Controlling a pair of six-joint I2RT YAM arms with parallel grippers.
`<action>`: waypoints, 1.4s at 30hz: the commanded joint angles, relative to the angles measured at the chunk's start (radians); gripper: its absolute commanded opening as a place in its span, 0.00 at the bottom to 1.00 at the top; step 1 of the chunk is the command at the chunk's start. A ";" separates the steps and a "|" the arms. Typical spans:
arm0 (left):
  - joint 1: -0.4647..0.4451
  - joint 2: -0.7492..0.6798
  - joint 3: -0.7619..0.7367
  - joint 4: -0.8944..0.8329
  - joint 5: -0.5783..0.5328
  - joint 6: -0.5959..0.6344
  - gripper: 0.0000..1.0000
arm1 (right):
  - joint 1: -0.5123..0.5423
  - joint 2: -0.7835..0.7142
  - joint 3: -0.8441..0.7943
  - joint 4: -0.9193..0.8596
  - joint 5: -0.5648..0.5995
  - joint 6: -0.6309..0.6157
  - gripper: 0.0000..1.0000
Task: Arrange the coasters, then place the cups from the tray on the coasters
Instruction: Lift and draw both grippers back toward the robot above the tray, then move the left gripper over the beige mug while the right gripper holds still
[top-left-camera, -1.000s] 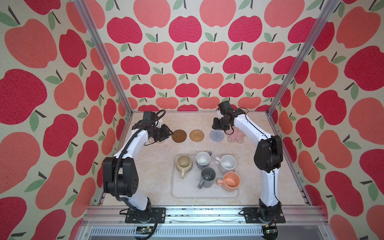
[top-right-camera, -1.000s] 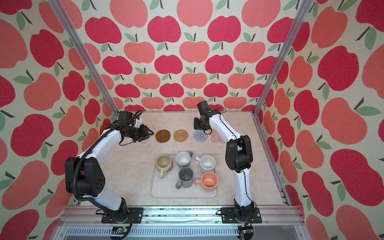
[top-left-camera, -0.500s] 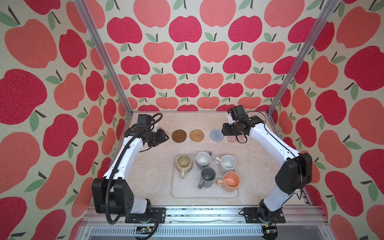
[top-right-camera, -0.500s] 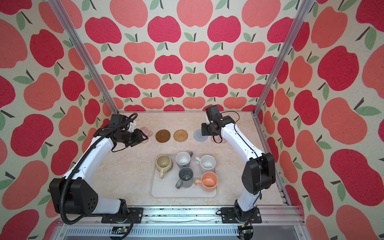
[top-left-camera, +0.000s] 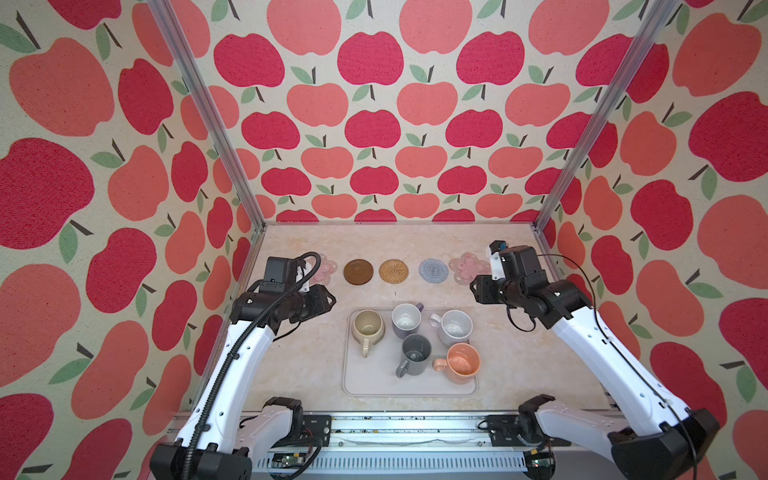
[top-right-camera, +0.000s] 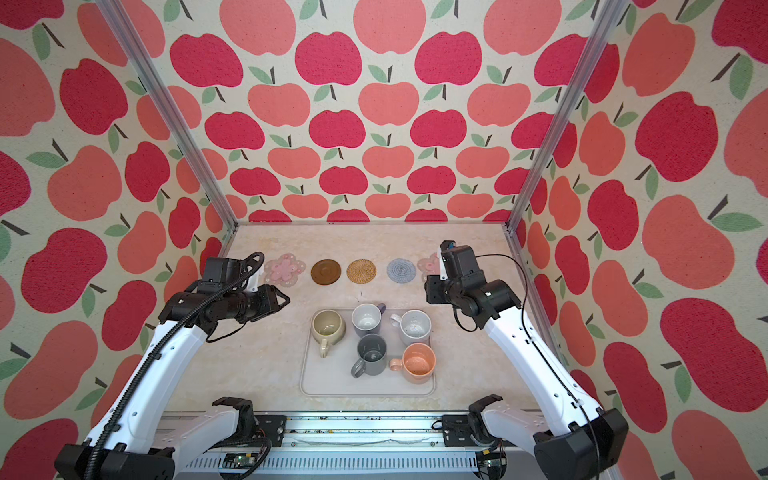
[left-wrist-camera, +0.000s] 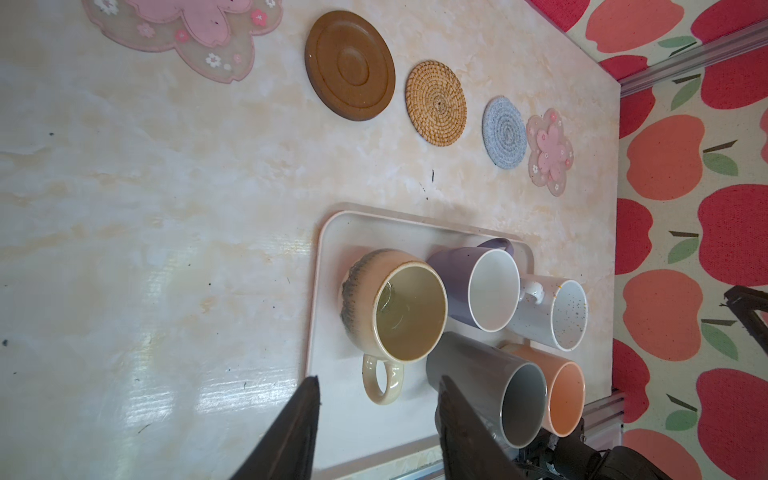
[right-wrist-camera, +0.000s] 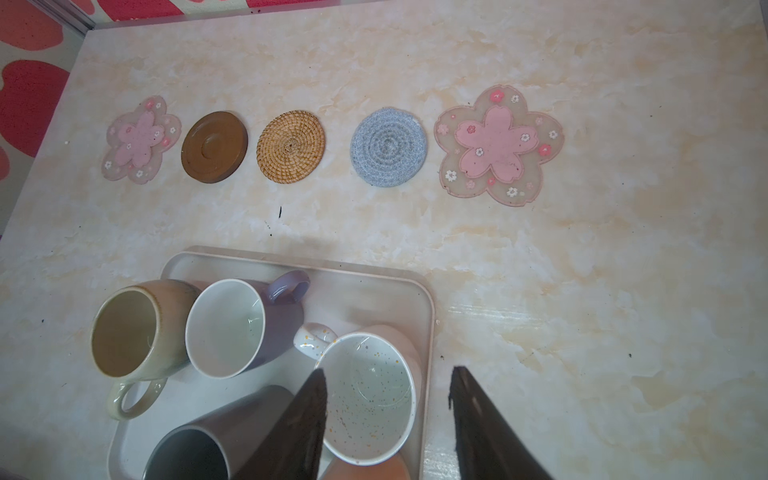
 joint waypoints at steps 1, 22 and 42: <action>-0.018 -0.025 -0.020 -0.040 -0.026 -0.025 0.49 | 0.006 -0.053 -0.053 -0.041 0.034 0.033 0.51; -0.160 0.122 0.023 -0.001 -0.151 -0.064 0.49 | -0.007 -0.022 -0.060 -0.082 0.100 -0.079 0.54; -0.232 0.261 0.116 -0.143 -0.200 0.006 0.48 | -0.059 0.199 0.052 0.035 -0.045 -0.129 0.55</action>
